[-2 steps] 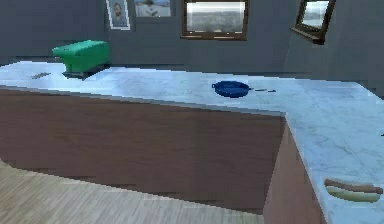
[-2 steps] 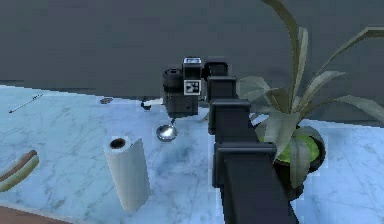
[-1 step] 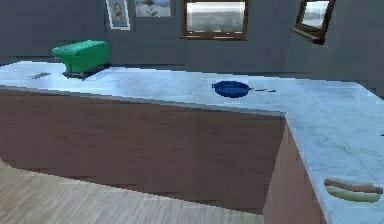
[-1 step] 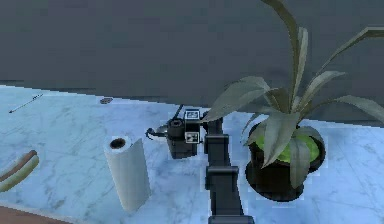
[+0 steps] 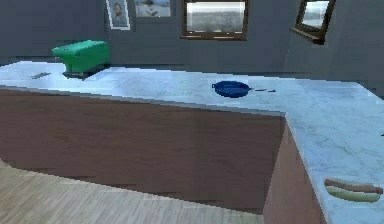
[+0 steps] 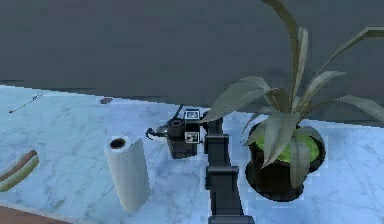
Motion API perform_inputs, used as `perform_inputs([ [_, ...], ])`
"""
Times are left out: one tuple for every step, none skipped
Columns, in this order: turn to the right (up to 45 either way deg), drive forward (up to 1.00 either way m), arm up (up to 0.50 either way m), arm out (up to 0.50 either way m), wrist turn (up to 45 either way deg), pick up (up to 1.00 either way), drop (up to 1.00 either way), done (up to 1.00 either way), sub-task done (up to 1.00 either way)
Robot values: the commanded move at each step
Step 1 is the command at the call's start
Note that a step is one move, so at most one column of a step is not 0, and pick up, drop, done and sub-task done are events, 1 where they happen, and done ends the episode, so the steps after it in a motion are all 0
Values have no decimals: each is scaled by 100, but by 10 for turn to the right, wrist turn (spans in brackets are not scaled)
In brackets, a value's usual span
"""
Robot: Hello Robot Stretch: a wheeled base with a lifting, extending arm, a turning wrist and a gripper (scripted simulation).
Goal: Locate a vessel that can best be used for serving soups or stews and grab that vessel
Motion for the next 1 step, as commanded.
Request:
perform_inputs([
  [0, 0, 10, 0, 0, 0, 0, 0, 0],
])
